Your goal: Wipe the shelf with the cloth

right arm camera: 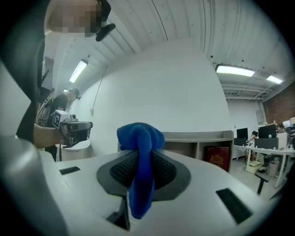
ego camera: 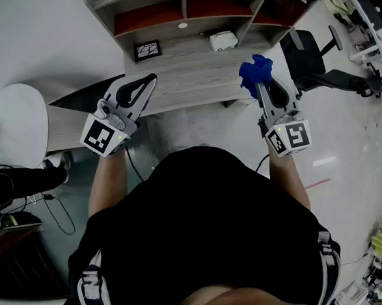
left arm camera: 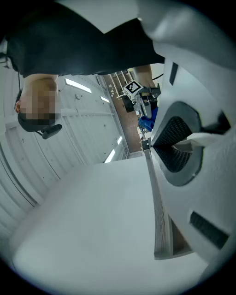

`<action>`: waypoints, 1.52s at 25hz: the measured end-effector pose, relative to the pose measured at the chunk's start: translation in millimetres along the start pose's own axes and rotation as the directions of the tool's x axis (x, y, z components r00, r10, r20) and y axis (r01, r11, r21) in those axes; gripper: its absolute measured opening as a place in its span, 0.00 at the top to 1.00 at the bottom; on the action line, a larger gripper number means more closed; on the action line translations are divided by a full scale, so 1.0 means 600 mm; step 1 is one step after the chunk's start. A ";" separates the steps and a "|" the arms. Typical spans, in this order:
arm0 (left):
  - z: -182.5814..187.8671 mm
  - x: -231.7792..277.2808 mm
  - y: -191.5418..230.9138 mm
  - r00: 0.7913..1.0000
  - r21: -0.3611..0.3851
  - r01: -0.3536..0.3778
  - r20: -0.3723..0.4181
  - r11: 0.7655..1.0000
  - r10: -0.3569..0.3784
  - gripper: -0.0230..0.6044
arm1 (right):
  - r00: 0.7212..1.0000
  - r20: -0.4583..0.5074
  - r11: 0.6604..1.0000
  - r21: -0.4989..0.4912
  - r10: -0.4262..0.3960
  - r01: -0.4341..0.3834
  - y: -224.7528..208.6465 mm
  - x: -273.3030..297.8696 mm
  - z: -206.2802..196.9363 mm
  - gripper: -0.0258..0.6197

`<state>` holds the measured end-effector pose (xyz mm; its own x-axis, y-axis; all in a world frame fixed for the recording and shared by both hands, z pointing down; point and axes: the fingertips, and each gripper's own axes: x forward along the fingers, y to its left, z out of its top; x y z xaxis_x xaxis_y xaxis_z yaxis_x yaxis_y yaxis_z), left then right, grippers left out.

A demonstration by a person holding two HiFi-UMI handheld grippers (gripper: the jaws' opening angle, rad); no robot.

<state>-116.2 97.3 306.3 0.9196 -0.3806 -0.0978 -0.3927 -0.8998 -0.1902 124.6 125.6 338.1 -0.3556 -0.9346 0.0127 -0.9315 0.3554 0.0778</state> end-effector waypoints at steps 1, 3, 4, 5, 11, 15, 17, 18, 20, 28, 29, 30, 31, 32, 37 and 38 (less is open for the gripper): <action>0.002 0.002 -0.002 1.000 0.011 0.000 0.005 1.000 0.000 0.94 | 1.000 -0.006 1.000 0.005 0.008 -0.008 0.002 -0.001 -0.004 0.85; 0.006 0.007 -0.006 1.000 0.023 -0.001 0.009 1.000 0.001 0.94 | 1.000 -0.015 1.000 0.016 0.023 -0.022 0.006 -0.005 -0.012 0.85; 0.008 0.011 -0.009 1.000 0.018 -0.004 0.005 1.000 0.004 0.94 | 0.999 -0.018 0.999 0.020 0.028 -0.028 0.006 -0.007 -0.015 0.85; 0.010 0.015 -0.012 1.000 0.012 -0.006 0.001 1.000 0.006 0.94 | 0.999 -0.019 0.999 0.023 0.033 -0.033 0.005 -0.010 -0.016 0.85; 0.021 0.034 -0.036 1.000 0.024 -0.003 -0.013 1.000 0.004 0.94 | 0.999 -0.011 0.998 0.032 0.046 -0.046 -0.013 -0.026 -0.022 0.85; 0.028 0.047 -0.048 1.000 0.035 -0.005 -0.003 0.999 0.005 0.94 | 0.997 0.044 0.991 0.112 0.064 -0.068 -0.028 -0.043 -0.024 0.85; 0.031 0.053 -0.055 1.000 0.057 0.000 0.011 0.998 0.000 0.94 | 0.995 0.057 0.988 0.128 0.077 -0.083 -0.033 -0.051 -0.028 0.85; 0.032 0.057 -0.059 1.000 0.061 0.001 0.013 0.998 -0.001 0.94 | 0.995 0.060 0.988 0.129 0.081 -0.088 -0.035 -0.055 -0.030 0.85; 0.034 0.065 -0.069 1.000 0.063 0.002 0.013 0.998 -0.002 0.94 | 0.994 0.065 0.986 0.135 0.086 -0.094 -0.042 -0.064 -0.033 0.85; 0.036 0.102 -0.116 1.000 0.069 0.024 0.002 0.997 -0.024 0.94 | 0.996 0.059 0.988 0.129 0.074 -0.081 -0.080 -0.092 -0.041 0.85; 0.034 0.104 -0.120 1.000 0.071 0.026 -0.006 0.997 -0.026 0.94 | 0.996 0.059 0.989 0.123 0.073 -0.080 -0.084 -0.094 -0.042 0.85; 0.033 0.106 -0.123 1.000 0.069 0.027 -0.015 0.997 -0.026 0.94 | 0.996 0.061 0.990 0.120 0.071 -0.078 -0.088 -0.094 -0.043 0.85; 0.032 0.108 -0.125 0.999 0.063 0.027 -0.026 0.998 -0.025 0.94 | 0.996 0.066 0.990 0.117 0.067 -0.075 -0.093 -0.093 -0.043 0.85; 0.031 0.110 -0.126 0.999 0.058 0.028 -0.034 0.998 -0.026 0.94 | 0.995 0.072 0.991 0.115 0.062 -0.070 -0.098 -0.092 -0.042 0.85; 0.031 0.130 -0.134 0.996 0.090 0.084 -0.046 0.992 -0.081 0.94 | 0.994 0.105 0.995 0.092 0.025 -0.034 -0.118 -0.094 -0.032 0.85; 0.029 0.134 -0.134 0.995 0.092 0.094 -0.047 0.991 -0.090 0.94 | 0.994 0.108 0.995 0.093 0.014 -0.024 -0.122 -0.094 -0.032 0.85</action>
<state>-10.8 142.7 296.6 0.9510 -0.3075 -0.0337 -0.3039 -0.9083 -0.2875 214.4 152.2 351.1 -0.3745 -0.9225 -0.0939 -0.9259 0.3775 -0.0158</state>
